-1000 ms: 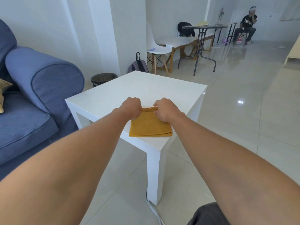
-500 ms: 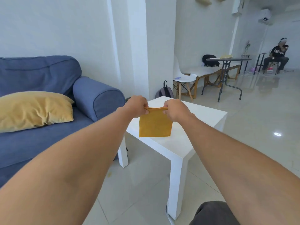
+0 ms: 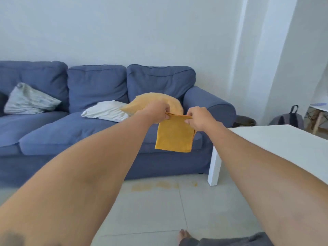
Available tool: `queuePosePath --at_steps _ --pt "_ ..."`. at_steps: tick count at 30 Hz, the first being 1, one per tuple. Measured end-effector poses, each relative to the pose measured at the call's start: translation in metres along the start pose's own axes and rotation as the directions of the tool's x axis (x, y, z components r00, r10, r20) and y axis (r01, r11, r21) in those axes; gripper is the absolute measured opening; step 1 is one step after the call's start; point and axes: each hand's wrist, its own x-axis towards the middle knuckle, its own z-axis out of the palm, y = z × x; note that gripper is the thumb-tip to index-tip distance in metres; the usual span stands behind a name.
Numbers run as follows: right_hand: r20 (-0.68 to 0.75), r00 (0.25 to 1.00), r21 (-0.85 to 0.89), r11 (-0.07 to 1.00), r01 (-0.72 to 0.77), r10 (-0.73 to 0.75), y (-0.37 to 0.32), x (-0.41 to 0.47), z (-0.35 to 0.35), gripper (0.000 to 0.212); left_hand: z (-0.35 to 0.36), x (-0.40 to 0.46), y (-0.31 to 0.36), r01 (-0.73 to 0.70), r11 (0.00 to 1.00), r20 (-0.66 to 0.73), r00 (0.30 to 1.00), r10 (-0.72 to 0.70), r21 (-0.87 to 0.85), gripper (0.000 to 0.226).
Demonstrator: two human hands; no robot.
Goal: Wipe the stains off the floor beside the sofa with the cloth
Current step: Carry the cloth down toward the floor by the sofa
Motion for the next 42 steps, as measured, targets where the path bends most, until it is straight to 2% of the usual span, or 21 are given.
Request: queuePosePath --at_steps 2,5,11,17,23,26,30,35,38,40,42 --pt "0.068 0.996 0.054 0.997 0.059 -0.063 -0.037 0.013 0.031 0.032 0.003 -0.016 -0.045 0.103 0.995 0.018 0.995 -0.103 -0.010 0.030" --pt "0.145 0.978 0.100 0.986 0.135 -0.148 -0.086 0.027 0.080 0.029 0.014 -0.041 -0.106 0.240 0.971 0.022 0.971 -0.240 -0.020 0.023" --pt "0.316 0.907 0.150 0.959 0.242 -0.278 -0.154 0.043 0.205 0.019 0.077 -0.084 -0.226 0.466 0.885 0.138 0.876 -0.462 0.001 0.016" --pt "0.478 0.850 0.154 0.973 0.170 -0.224 -0.161 0.046 0.347 0.011 0.184 -0.104 -0.303 0.546 0.837 0.327 0.787 -0.524 0.026 0.017" --pt "0.574 0.804 0.116 0.987 0.112 -0.159 -0.136 0.051 0.469 0.009 0.303 -0.100 -0.356 0.555 0.830 0.439 0.733 -0.519 0.055 0.019" --pt "0.579 0.804 0.105 0.991 0.088 -0.133 -0.122 0.062 0.515 0.011 0.350 -0.089 -0.376 0.558 0.828 0.447 0.729 -0.518 0.049 0.021" --pt "0.550 0.829 0.088 0.994 0.064 -0.102 -0.114 0.091 0.555 0.013 0.387 -0.064 -0.401 0.581 0.814 0.391 0.745 -0.541 0.021 0.020" --pt "0.423 0.899 0.121 0.990 0.073 -0.118 -0.117 0.134 0.576 0.018 0.403 -0.033 -0.431 0.616 0.785 0.207 0.777 -0.594 -0.060 0.019" --pt "0.337 0.925 0.115 0.983 0.141 -0.172 -0.118 0.141 0.583 0.019 0.409 -0.033 -0.438 0.578 0.811 0.089 0.816 -0.571 -0.092 0.020" --pt "0.362 0.906 0.084 0.976 0.201 -0.218 -0.111 0.130 0.591 0.020 0.418 -0.046 -0.437 0.530 0.847 0.096 0.846 -0.525 -0.041 0.021" --pt "0.489 0.839 0.072 0.969 0.234 -0.239 -0.099 0.107 0.600 0.023 0.430 -0.067 -0.435 0.496 0.864 0.209 0.839 -0.502 0.081 0.028"
